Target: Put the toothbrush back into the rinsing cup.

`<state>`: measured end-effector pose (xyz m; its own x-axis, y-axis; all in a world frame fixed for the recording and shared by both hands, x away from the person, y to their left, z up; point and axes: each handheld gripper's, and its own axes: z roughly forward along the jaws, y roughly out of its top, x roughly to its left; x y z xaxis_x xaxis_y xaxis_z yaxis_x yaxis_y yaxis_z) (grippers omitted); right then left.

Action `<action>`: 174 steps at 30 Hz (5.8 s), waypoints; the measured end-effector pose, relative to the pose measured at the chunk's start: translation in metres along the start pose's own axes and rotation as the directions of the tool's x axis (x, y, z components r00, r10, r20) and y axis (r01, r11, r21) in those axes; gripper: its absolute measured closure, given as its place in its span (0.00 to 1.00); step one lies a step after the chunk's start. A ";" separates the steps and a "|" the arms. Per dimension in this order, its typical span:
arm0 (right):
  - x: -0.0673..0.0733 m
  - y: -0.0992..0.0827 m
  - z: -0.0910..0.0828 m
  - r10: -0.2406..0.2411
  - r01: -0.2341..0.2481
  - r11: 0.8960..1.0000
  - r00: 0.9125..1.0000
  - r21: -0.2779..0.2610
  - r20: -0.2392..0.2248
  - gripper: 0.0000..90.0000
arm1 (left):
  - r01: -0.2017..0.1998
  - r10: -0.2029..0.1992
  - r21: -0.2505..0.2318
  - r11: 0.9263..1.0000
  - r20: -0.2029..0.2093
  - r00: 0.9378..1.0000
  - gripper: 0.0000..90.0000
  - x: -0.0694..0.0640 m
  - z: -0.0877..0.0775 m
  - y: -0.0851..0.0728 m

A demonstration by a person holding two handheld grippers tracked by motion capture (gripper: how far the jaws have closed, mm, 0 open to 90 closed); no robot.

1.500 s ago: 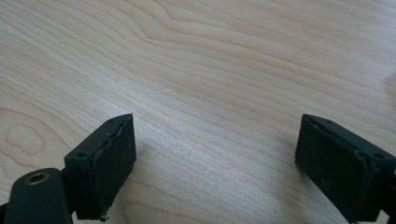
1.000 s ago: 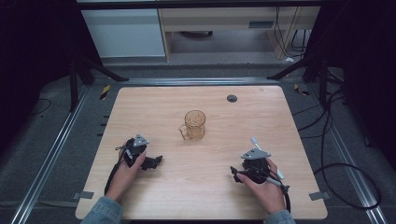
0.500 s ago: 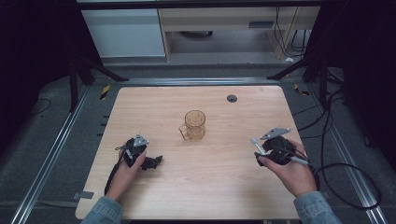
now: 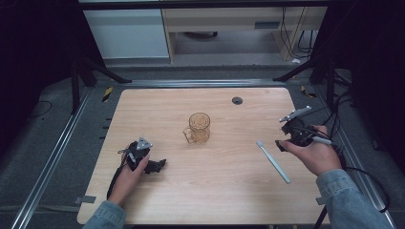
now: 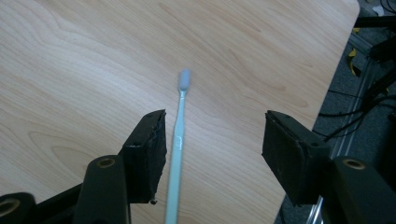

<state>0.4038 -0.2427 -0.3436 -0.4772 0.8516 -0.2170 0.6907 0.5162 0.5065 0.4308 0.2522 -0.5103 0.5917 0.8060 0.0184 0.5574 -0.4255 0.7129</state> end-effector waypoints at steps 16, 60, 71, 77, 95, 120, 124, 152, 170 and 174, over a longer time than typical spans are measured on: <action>-0.006 0.015 0.021 -0.003 0.008 0.992 0.999 0.126 -0.038 0.54 | -0.003 0.003 0.000 1.000 0.000 1.000 0.00 0.000 0.000 0.000; -0.010 0.032 0.085 0.009 0.019 0.959 0.995 0.283 -0.099 0.73 | -0.003 0.003 0.002 1.000 -0.001 1.000 0.00 0.000 0.000 0.000; -0.005 0.035 0.096 0.001 0.034 0.950 0.994 0.309 -0.111 0.72 | -0.003 0.003 0.002 1.000 -0.001 1.000 0.00 0.000 0.000 0.000; -0.005 0.034 0.101 0.007 0.031 0.948 0.993 0.317 -0.116 0.71 | -0.001 0.001 0.002 1.000 -0.001 1.000 0.00 0.000 0.000 0.000; -0.003 0.034 0.115 0.023 0.023 0.936 0.992 0.352 -0.126 0.72 | -0.001 0.001 0.001 1.000 0.000 1.000 0.00 0.000 0.000 0.000; 0.002 0.029 0.131 0.039 0.027 0.918 0.987 0.397 -0.159 0.79 | -0.006 0.006 0.005 1.000 0.000 1.000 0.00 0.000 0.000 0.000; 0.003 0.025 0.137 0.045 0.025 0.913 0.986 0.408 -0.162 0.81 | -0.007 0.007 0.005 1.000 -0.001 1.000 0.00 0.001 0.000 0.000; 0.006 0.019 0.155 0.060 0.030 0.897 0.980 0.442 -0.189 0.82 | -0.005 0.005 0.005 1.000 0.000 1.000 0.00 0.000 0.000 0.000; 0.006 0.019 0.157 0.071 0.026 0.891 0.978 0.453 -0.196 0.83 | -0.005 0.005 0.005 1.000 0.000 1.000 0.00 0.000 0.000 0.000; 0.006 0.019 0.158 0.070 0.028 0.890 0.978 0.454 -0.198 0.83 | -0.005 0.005 0.004 1.000 0.000 1.000 0.00 0.000 0.000 0.000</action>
<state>0.5000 -0.2133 -0.4669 -0.5260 0.8504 -0.0117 0.8482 0.5255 0.0657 0.4309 0.2526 -0.5100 0.5946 0.8037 0.0217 0.5571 -0.4313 0.7097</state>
